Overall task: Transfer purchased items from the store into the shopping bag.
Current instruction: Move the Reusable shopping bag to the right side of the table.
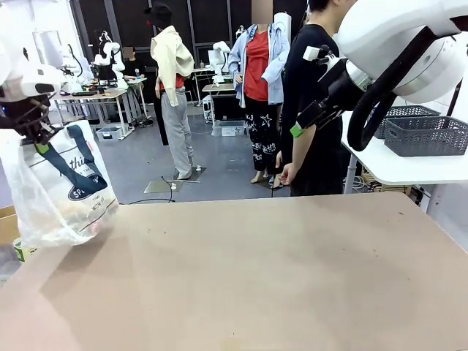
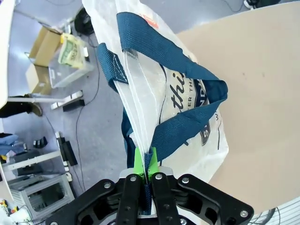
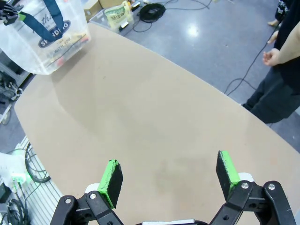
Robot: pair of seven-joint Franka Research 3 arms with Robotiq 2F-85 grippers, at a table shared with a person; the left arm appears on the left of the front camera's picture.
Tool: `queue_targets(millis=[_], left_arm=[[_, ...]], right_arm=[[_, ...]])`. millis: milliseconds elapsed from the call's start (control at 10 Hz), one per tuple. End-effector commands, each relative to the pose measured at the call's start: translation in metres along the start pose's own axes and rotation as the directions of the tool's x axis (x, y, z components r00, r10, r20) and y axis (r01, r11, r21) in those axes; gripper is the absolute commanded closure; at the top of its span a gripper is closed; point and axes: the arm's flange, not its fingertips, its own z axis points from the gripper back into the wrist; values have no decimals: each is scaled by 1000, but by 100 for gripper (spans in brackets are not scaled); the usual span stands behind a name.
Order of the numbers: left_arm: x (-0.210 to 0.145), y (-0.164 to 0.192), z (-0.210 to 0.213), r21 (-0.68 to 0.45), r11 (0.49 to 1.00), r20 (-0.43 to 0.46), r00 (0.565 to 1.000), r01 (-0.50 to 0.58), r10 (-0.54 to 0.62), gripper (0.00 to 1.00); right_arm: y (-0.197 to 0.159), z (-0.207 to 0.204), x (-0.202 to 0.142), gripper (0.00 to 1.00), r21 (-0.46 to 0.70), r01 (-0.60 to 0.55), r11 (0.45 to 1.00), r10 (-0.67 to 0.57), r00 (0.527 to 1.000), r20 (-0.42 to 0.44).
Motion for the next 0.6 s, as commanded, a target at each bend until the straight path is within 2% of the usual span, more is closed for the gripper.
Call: queue_targets(millis=[0,200,500], left_arm=[[-8,3,-8,8,1000,46,999,25,-25,100],[-16,-7,-24,-12,1000,40,999,9,-8,100],[-30,-29,-46,-90,996,-21,1000,-23,21,100]], right_arm=[[1,0,-5,0,-10,-7,1000,7,1000,-11],[1,0,-5,0,-10,-7,1000,7,1000,-11],[1,0,-5,0,-10,-7,1000,7,1000,-11]])
